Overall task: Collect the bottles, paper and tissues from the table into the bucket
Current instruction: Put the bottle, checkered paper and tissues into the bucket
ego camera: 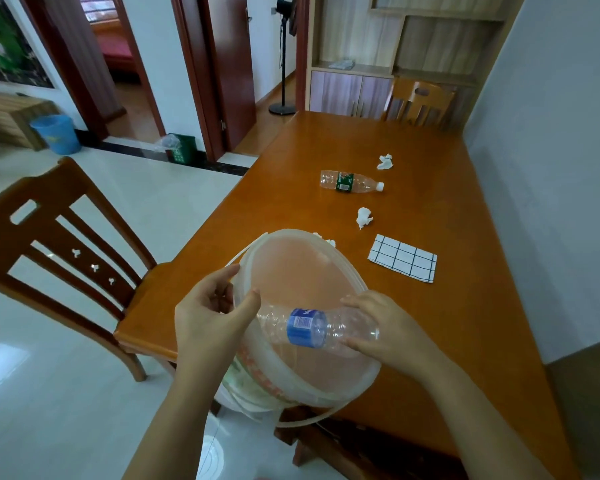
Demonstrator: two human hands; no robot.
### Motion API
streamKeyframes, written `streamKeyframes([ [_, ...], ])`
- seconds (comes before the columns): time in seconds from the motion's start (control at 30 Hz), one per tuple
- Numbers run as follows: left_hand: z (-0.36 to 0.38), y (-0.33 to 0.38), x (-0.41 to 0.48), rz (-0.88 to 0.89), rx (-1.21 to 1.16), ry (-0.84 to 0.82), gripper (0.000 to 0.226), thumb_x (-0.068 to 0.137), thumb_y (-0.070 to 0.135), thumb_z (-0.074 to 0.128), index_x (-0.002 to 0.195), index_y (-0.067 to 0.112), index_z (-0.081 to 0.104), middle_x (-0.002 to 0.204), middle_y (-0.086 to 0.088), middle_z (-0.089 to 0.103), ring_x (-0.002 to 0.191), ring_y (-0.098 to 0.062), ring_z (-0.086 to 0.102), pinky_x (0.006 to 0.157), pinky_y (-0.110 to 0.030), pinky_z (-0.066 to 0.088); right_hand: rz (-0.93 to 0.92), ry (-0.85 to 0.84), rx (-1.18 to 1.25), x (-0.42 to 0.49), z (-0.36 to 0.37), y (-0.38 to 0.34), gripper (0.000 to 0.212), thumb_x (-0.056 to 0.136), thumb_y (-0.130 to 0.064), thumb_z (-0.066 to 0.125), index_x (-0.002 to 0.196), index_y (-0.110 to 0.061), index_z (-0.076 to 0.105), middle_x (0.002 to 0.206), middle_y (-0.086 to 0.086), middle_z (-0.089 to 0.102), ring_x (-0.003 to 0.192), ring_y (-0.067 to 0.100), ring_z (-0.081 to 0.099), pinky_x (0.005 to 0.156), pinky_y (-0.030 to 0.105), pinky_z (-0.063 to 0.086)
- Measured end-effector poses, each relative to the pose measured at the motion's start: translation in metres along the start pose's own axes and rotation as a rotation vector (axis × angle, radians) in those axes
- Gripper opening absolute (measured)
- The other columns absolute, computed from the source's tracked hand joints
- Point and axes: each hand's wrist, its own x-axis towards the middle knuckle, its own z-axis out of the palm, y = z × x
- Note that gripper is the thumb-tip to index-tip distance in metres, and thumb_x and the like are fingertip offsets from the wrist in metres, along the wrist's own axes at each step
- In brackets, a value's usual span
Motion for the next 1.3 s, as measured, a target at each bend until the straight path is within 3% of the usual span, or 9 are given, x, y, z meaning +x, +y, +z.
streamKeyframes([
  [0.17, -0.035, -0.014, 0.014, -0.010, 0.010, 0.044, 0.036, 0.069, 0.023, 0.070, 0.105, 0.022, 0.066, 0.080, 0.007, 0.064, 0.072, -0.019, 0.061, 0.059, -0.025, 0.053, 0.018, 0.110, -0.036, 0.011, 0.017, -0.024, 0.045, 0.084, -0.038, 0.057, 0.126, -0.028, 0.044, 0.132, -0.009, 0.043, 0.122, 0.005, 0.032, 0.093, 0.020, 0.024],
  [0.37, -0.074, -0.035, 0.035, -0.035, 0.011, 0.066, 0.035, 0.070, 0.018, 0.071, 0.106, 0.019, 0.066, 0.080, 0.005, 0.063, 0.072, -0.021, 0.060, 0.058, -0.025, 0.051, 0.161, 0.211, -0.081, 0.020, 0.038, -0.046, 0.044, 0.088, -0.035, 0.051, 0.130, -0.025, 0.042, 0.139, -0.003, 0.041, 0.130, 0.013, 0.029, 0.103, 0.035, 0.029],
  [0.6, -0.083, -0.051, 0.058, -0.041, 0.022, 0.040, 0.036, 0.069, 0.019, 0.072, 0.104, 0.021, 0.066, 0.077, 0.004, 0.062, 0.067, -0.018, 0.057, 0.055, -0.022, 0.048, 0.247, 0.297, -0.162, 0.032, 0.050, -0.040, 0.042, 0.090, -0.030, 0.048, 0.129, -0.019, 0.044, 0.136, 0.004, 0.046, 0.129, 0.019, 0.034, 0.101, 0.040, 0.034],
  [0.73, -0.069, -0.055, 0.078, -0.036, 0.013, 0.004, 0.035, 0.069, 0.019, 0.072, 0.103, 0.021, 0.066, 0.076, 0.005, 0.062, 0.068, -0.018, 0.058, 0.057, -0.025, 0.050, 0.271, 0.325, -0.209, 0.046, 0.051, -0.022, 0.041, 0.089, -0.028, 0.050, 0.128, -0.018, 0.046, 0.134, 0.006, 0.048, 0.127, 0.021, 0.037, 0.099, 0.039, 0.035],
  [0.87, -0.044, -0.056, 0.102, -0.026, -0.011, -0.033, 0.030, 0.068, 0.019, 0.073, 0.096, 0.027, 0.065, 0.071, 0.010, 0.061, 0.061, -0.009, 0.055, 0.050, -0.011, 0.045, 0.330, 0.320, -0.228, 0.064, 0.049, 0.007, 0.042, 0.089, -0.030, 0.050, 0.129, -0.019, 0.045, 0.135, 0.005, 0.047, 0.127, 0.021, 0.037, 0.100, 0.038, 0.035],
  [0.97, -0.022, -0.053, 0.123, -0.026, -0.012, -0.082, 0.030, 0.068, 0.019, 0.073, 0.096, 0.028, 0.065, 0.069, 0.010, 0.061, 0.059, -0.005, 0.055, 0.050, -0.011, 0.046, 0.377, 0.331, -0.220, 0.077, 0.044, 0.029, 0.041, 0.089, -0.030, 0.050, 0.128, -0.019, 0.045, 0.134, 0.005, 0.048, 0.126, 0.020, 0.038, 0.099, 0.038, 0.036],
  [1.1, 0.009, -0.048, 0.153, -0.030, -0.002, -0.119, 0.032, 0.068, 0.021, 0.072, 0.100, 0.024, 0.066, 0.071, 0.006, 0.059, 0.062, -0.014, 0.056, 0.054, -0.020, 0.046, 0.435, 0.317, -0.209, 0.096, 0.036, 0.056, 0.042, 0.089, -0.031, 0.049, 0.129, -0.019, 0.044, 0.134, 0.004, 0.047, 0.126, 0.020, 0.037, 0.100, 0.038, 0.035],
  [1.3, 0.051, -0.046, 0.184, 0.010, 0.014, -0.156, 0.030, 0.068, 0.027, 0.071, 0.095, 0.034, 0.064, 0.066, 0.006, 0.058, 0.060, -0.016, 0.056, 0.053, -0.019, 0.048, 0.475, 0.328, -0.217, 0.125, 0.023, 0.091, 0.041, 0.089, -0.029, 0.049, 0.127, -0.017, 0.045, 0.130, 0.007, 0.050, 0.124, 0.022, 0.040, 0.098, 0.040, 0.038],
])
